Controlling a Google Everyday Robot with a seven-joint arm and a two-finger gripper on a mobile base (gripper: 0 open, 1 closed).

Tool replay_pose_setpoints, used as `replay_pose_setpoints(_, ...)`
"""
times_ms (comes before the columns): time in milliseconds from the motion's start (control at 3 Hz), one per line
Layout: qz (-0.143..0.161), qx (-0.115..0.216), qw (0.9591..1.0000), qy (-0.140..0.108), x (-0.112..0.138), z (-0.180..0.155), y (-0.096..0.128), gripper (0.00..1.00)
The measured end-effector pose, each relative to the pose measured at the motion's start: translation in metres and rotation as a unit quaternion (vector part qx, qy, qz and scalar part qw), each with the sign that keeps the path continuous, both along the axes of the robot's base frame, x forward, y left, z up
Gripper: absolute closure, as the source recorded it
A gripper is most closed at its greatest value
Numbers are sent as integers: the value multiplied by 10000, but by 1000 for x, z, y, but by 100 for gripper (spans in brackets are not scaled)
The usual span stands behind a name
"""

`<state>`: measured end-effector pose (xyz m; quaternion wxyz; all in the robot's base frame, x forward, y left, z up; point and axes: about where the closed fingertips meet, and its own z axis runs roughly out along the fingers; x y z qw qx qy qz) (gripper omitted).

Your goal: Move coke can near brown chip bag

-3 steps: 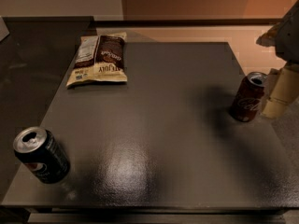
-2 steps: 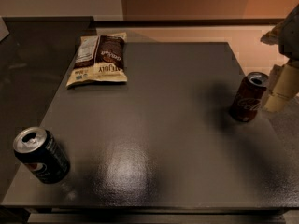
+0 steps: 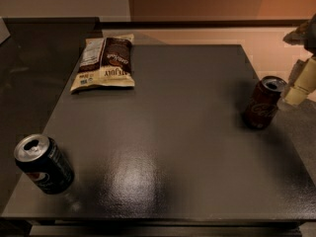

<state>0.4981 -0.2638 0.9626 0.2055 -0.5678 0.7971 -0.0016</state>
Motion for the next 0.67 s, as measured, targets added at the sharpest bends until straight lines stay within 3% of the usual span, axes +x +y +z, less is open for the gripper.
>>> replay_pose_setpoints(667,19,880,9960,172,7,-18,-16,0)
